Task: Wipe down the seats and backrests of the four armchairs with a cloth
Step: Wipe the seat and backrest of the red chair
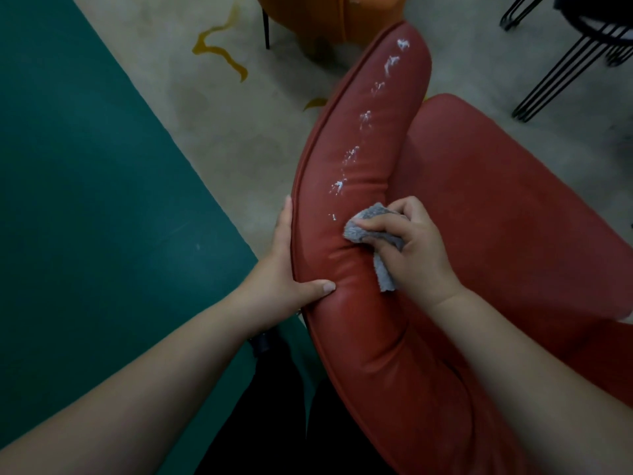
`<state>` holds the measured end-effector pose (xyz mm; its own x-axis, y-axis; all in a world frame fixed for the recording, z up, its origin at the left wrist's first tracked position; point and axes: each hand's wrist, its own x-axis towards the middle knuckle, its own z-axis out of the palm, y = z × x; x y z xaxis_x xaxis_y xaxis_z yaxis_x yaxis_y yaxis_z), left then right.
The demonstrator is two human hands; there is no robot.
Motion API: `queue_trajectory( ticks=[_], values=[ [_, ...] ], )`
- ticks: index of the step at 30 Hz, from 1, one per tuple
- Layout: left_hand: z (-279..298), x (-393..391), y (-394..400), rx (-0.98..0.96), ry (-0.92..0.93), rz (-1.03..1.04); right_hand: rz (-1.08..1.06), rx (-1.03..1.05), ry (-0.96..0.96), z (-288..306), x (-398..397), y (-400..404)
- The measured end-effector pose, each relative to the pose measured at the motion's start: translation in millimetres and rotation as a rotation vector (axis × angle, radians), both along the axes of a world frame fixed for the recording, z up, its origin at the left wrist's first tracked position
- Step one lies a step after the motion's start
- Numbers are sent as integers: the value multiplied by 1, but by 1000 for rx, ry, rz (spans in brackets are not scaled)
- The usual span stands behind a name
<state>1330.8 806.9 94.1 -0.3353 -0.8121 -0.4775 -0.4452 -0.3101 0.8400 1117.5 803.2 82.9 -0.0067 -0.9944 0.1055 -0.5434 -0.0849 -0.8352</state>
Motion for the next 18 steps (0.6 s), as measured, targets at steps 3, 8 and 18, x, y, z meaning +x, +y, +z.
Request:
queue_trajectory(
  ticks=[3, 8, 18],
  values=[
    [-5, 2, -1, -3, -2, -13, -27, -18, -73, 5, 12, 2],
    [-6, 1, -2, 1, -6, 0, 170, -31, -65, 3, 29, 9],
    [-3, -2, -2, -48, -28, 30, 27, -75, -95, -2, 33, 7]
  ],
)
